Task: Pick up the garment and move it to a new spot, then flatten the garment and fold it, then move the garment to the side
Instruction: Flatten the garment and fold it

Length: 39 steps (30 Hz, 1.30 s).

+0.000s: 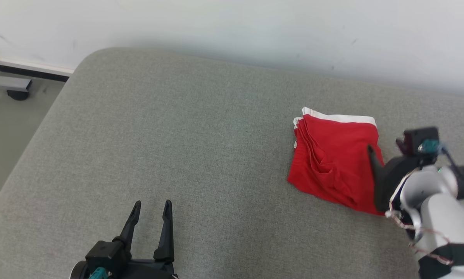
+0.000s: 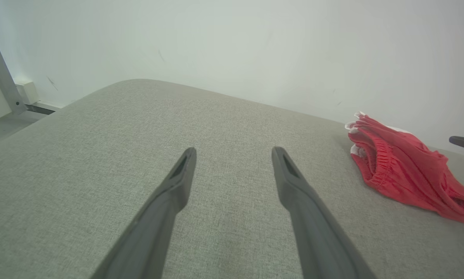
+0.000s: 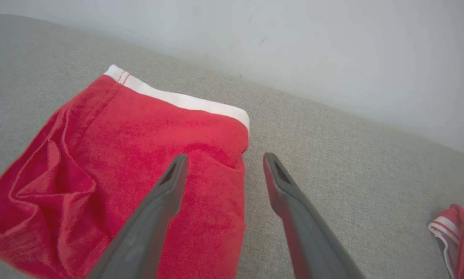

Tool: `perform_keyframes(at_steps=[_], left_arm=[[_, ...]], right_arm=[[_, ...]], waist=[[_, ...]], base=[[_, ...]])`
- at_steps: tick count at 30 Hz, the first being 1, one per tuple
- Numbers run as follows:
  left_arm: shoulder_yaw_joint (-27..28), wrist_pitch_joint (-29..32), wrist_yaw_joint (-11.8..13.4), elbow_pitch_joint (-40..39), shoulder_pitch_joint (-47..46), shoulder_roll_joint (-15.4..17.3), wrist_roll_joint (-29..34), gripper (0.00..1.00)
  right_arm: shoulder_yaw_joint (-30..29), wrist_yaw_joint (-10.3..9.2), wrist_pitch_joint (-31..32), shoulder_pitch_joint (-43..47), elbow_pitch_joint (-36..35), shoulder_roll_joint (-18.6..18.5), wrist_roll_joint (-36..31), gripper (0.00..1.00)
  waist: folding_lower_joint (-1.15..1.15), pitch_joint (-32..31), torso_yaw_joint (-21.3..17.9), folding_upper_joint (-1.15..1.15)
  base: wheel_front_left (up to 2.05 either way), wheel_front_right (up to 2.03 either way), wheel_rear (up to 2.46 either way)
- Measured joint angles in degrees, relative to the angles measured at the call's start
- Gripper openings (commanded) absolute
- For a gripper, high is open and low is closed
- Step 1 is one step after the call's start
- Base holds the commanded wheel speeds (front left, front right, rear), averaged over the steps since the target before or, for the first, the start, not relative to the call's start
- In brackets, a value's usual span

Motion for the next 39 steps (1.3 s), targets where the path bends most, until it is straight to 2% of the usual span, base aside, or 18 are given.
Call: perform_keyframes(at_steps=[1,3,4,5,6,7,16,24,28,29,30,31,36,39], left_arm=[[0.02,0.0,0.02,-0.1,-0.01,-0.03,-0.02,1.0],[0.1,-0.01,0.23,-0.18,-0.01,-0.21,-0.16,1.0],[0.16,-0.01,0.23,-0.18,-0.01,-0.23,-0.19,1.0],[0.24,-0.02,0.23,-0.18,-0.01,-0.29,-0.23,1.0],[0.32,-0.07,0.23,-0.13,-0.02,-0.32,-0.36,1.0],[0.37,-0.08,0.22,-0.07,-0.04,-0.34,-0.42,1.0],[0.74,-0.2,-0.12,0.9,-0.32,-0.63,-0.59,1.0],[0.82,-0.36,-0.27,1.11,-0.32,-0.79,-0.67,1.0],[1.0,-0.42,-0.26,1.22,-0.27,-0.82,-0.66,1.0],[1.1,-0.42,-0.25,1.2,-0.19,-0.8,-0.65,1.0],[1.29,-0.43,-0.23,1.15,-0.09,-0.77,-0.57,1.0],[1.53,-0.43,-0.23,0.93,0.0,-0.7,-0.44,1.0],[3.72,-0.58,-0.33,-1.16,1.15,0.05,1.18,1.0],[5.87,-0.58,-0.53,-2.93,2.29,0.6,3.11,1.0]], right_arm=[[0.01,0.0,-0.18,0.93,-0.24,0.45,-0.38,0.99],[0.49,0.0,-0.82,2.14,-0.85,1.51,-0.83,0.88],[1.03,0.01,-1.14,2.34,-1.11,2.11,-0.83,0.48],[1.76,0.0,-1.41,2.38,-1.31,2.57,-0.86,0.4],[2.67,0.01,-1.59,2.38,-1.41,2.96,-0.98,0.12],[3.76,0.01,-1.68,2.41,-1.41,3.2,-1.36,0.0],[16.45,0.01,-1.58,2.44,-0.18,6.15,-0.36,0.0],[23.47,0.0,-1.91,2.35,1.18,7.54,2.94,0.0],[23.23,0.0,-3.41,2.43,-0.02,8.14,5.35,0.0],[21.98,0.0,-4.14,2.76,-1.1,8.25,6.12,0.09],[20.38,0.0,-5.14,3.42,-2.55,8.4,6.45,0.37],[18.51,0.0,-6.13,4.32,-4.1,8.64,6.65,1.0],[6.67,0.0,-10.05,12.31,-12.67,9.7,6.75,1.0],[1.87,0.0,-12.1,17.26,-18.03,10.21,6.86,1.0]], waist=[[0.0,0.2,0.04,0.01],[0.01,0.7,0.06,0.0],[0.01,0.96,0.03,0.0],[0.01,1.22,-0.02,0.0],[0.01,1.47,-0.08,0.0],[0.01,1.7,-0.15,0.0],[0.01,2.0,-0.32,0.01],[0.01,1.68,-0.53,0.01],[0.01,1.06,-0.69,0.01],[0.01,0.78,-0.74,0.01],[0.01,0.45,-0.81,0.01],[0.01,0.08,-0.9,0.01],[0.01,-2.1,-1.84,0.01],[0.0,-3.26,-3.15,0.0]], base=[[0.0,0.0,0.0],[0.0,0.0,0.0],[0.0,0.0,0.0],[0.0,0.0,0.0],[0.0,0.0,0.0],[0.0,0.0,0.0],[0.0,0.0,0.0],[0.0,0.0,0.0],[0.0,0.0,0.0],[0.0,0.0,0.0],[0.0,0.0,0.0],[0.0,0.0,0.0],[0.0,0.0,0.0],[0.0,0.0,0.0]])
